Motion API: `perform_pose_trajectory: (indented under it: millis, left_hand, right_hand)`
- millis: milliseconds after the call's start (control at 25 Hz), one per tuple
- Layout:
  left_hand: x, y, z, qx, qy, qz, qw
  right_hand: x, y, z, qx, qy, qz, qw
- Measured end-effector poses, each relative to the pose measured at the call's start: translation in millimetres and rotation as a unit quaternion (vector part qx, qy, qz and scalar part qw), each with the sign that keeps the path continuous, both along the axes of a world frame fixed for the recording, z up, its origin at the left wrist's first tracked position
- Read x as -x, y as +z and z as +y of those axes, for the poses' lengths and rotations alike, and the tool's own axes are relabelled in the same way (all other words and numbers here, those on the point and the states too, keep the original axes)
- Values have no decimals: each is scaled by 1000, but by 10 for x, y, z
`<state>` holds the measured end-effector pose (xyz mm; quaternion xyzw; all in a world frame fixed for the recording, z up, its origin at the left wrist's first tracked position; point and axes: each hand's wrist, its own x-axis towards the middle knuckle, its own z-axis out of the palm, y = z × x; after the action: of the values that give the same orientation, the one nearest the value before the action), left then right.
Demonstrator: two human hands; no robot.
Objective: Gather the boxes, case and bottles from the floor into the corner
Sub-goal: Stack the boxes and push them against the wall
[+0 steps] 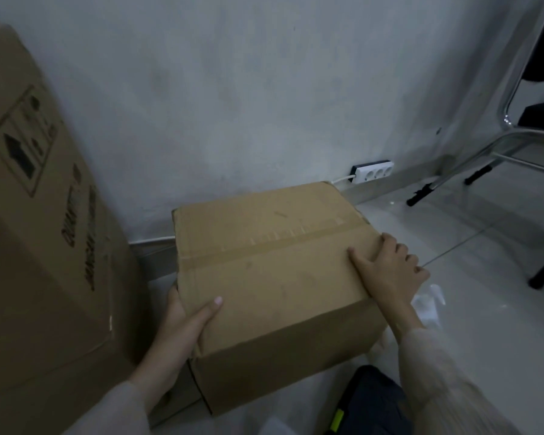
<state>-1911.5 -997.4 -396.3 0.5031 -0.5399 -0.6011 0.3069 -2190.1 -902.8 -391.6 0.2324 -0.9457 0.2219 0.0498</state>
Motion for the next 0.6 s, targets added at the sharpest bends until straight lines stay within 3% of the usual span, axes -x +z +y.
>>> perform_pose_trajectory:
  millis: [320,600]
  left_hand:
    - [3,505,132,92,-13,-3,996]
    - [-47,1936,321,123,27,-4,992]
  right_hand:
    - [9,303,54,92,17,-37,995]
    - [-5,1905,213,131,34,-14,991]
